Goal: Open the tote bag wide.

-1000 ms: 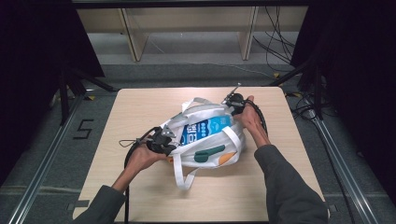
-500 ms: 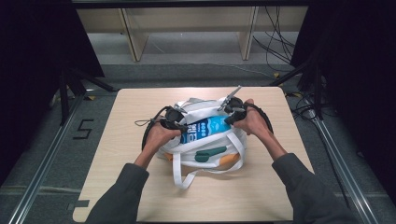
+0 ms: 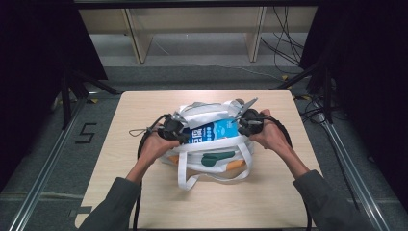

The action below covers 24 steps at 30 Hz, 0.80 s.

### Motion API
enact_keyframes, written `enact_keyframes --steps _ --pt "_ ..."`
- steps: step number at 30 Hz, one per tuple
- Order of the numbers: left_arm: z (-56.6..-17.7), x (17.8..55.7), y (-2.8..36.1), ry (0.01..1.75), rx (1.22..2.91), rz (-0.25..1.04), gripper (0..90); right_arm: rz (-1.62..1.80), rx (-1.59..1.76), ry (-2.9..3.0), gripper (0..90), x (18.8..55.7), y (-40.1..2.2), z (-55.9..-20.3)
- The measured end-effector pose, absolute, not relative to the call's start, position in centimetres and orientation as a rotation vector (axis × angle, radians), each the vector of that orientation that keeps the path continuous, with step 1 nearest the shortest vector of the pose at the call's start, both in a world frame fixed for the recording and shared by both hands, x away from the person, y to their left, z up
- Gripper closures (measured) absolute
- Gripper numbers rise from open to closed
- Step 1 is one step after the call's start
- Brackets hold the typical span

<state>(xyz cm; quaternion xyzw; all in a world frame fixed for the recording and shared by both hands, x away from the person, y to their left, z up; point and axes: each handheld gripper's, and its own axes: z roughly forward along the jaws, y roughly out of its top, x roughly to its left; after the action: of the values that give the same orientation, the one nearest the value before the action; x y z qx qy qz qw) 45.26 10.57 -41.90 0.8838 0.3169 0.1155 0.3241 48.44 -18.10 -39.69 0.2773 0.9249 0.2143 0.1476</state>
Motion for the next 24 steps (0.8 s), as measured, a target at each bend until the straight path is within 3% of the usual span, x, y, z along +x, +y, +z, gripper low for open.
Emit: enact_keyframes --steps 7,10,15,18,20,24 --pt "-45.0 43.2 10.4 0.773 2.425 0.223 89.2 0.7 0.735 2.722 90.0 45.8 -19.7 -40.2" --pt "-45.4 42.5 10.3 0.782 2.38 0.228 89.2 0.541 0.695 2.797 90.0 44.6 -19.4 -43.5" --pt "-45.4 41.9 10.3 0.757 2.378 0.279 89.4 0.688 0.719 2.706 90.0 44.8 -19.2 -39.6" --pt "-45.4 42.3 10.4 0.78 2.345 0.239 89.4 0.747 0.689 2.65 90.0 45.2 -18.5 -38.2" --pt "-44.8 43.0 10.4 0.796 2.3 0.229 89.3 0.773 0.692 2.636 90.0 45.6 -18.2 -38.1" --pt "-41.9 46.3 10.1 0.858 2.226 0.325 88.8 0.792 0.746 2.603 90.0 48.4 -16.7 -39.1"
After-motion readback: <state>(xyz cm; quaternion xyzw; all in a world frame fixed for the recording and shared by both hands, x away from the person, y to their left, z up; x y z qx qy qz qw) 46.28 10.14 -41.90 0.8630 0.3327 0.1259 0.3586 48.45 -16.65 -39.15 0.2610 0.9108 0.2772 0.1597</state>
